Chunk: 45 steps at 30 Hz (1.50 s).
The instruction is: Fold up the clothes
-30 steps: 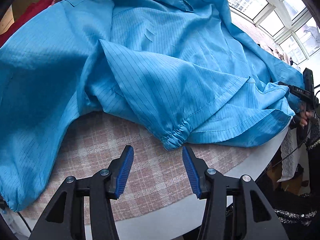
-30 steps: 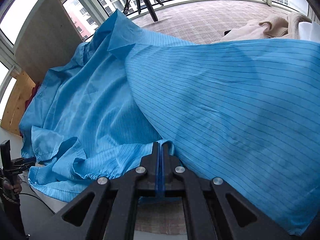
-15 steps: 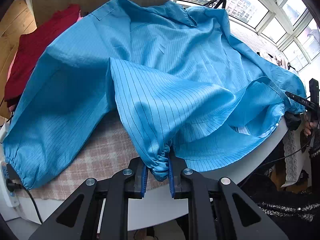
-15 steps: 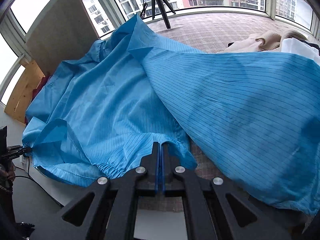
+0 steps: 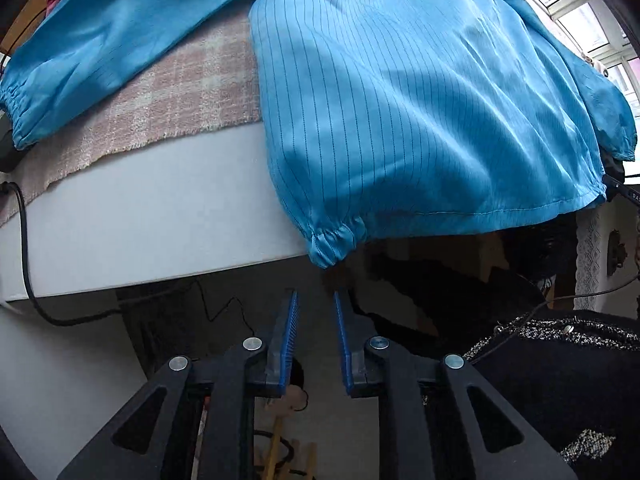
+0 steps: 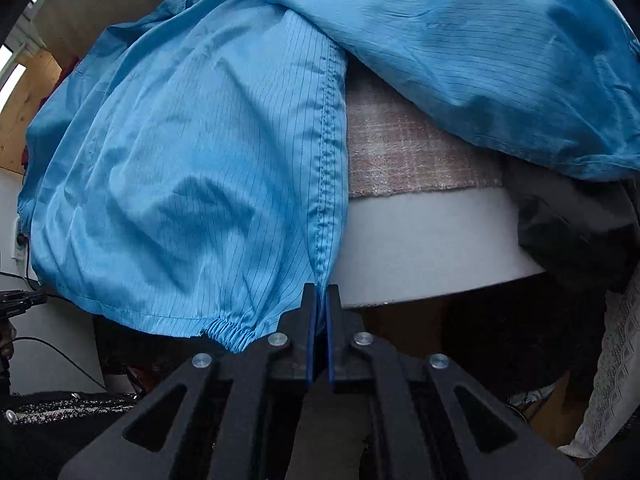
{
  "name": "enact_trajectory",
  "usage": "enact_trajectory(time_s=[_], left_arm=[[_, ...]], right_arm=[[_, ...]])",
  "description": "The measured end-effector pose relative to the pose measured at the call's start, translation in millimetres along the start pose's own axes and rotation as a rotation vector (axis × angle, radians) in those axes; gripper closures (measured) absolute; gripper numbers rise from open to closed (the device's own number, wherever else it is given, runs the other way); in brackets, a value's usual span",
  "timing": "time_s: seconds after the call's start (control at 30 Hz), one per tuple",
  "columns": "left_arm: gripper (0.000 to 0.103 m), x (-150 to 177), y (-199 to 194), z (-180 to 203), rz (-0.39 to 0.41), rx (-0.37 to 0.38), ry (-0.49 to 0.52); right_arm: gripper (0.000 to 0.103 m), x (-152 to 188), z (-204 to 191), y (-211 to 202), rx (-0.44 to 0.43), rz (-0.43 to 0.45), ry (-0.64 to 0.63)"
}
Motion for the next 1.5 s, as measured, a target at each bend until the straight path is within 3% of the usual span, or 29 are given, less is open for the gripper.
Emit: enact_trajectory(time_s=[0.07, 0.17, 0.23, 0.3, 0.4, 0.53, 0.63, 0.7, 0.73, 0.77, 0.8, 0.83, 0.97, 1.03, 1.13, 1.17, 1.23, 1.4, 1.5], left_arm=[[0.08, -3, -22, -6, 0.031, -0.049, 0.013], [0.08, -40, -59, -6, 0.125, -0.122, 0.047], [0.077, -78, -85, 1, 0.211, -0.153, 0.076], [0.067, -126, -100, 22, 0.292, -0.15, 0.127], [0.064, -199, -104, 50, 0.358, -0.16, 0.193], [0.064, -269, -85, 91, 0.367, -0.1, 0.184], [0.064, -295, -68, 107, 0.345, -0.084, 0.166], [0.064, -310, -56, 111, 0.324, -0.093, 0.148], [0.064, -316, -50, 113, 0.312, -0.109, 0.137], [0.064, -321, -46, 111, 0.3, -0.124, 0.128], [0.064, -324, -42, 108, 0.289, -0.137, 0.117], [0.064, -329, -39, 105, 0.279, -0.143, 0.101], [0.064, -342, -25, 88, 0.249, -0.172, 0.071], [0.064, -353, -16, 81, 0.239, -0.189, 0.062], [0.064, -376, -5, 73, 0.239, -0.224, 0.065], [0.064, -385, -4, 71, 0.248, -0.253, 0.079], [0.064, -403, -6, 65, 0.276, -0.28, 0.084], [0.064, -444, 3, 54, 0.275, -0.211, 0.105], [0.064, -461, 24, 58, 0.229, -0.218, 0.137]], right_arm=[[0.089, -15, -3, -32, 0.027, 0.063, -0.059], [0.069, -59, -2, -76, 0.012, 0.177, -0.116], [0.046, -101, -13, -91, 0.033, 0.256, -0.182], [0.039, -146, -34, -89, 0.052, 0.33, -0.292], [0.03, -207, -59, -50, 0.073, 0.367, -0.441], [0.03, -271, -79, 48, 0.084, 0.246, -0.536], [0.03, -295, -81, 101, 0.046, 0.191, -0.584], [0.031, -303, -83, 127, 0.069, 0.178, -0.644], [0.044, -307, -81, 135, 0.075, 0.164, -0.663], [0.064, -311, -76, 142, 0.049, 0.132, -0.662], [0.103, -316, -71, 147, 0.024, 0.101, -0.656], [0.101, -323, -61, 146, 0.008, 0.088, -0.628], [0.102, -359, 0, 115, 0.132, 0.188, -0.514], [0.102, -387, 50, 104, 0.241, 0.217, -0.351], [0.099, -409, 95, 104, 0.361, 0.169, -0.266], [0.094, -411, 99, 103, 0.417, 0.163, -0.266], [0.064, -415, 103, 95, 0.479, 0.181, -0.242], [0.061, -410, 71, 52, 0.307, 0.336, -0.224], [0.061, -399, 27, 50, 0.165, 0.321, -0.283]])
Point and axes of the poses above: each gripper's, at about its wrist camera, not at the fingertips, and y roughly the way its jaws point, z to its right, x to its underside, the point moved 1 cm from there along y, roughly the way its jaws point, and after that the axes turned 5 degrees about z, right-handed, at the moved point
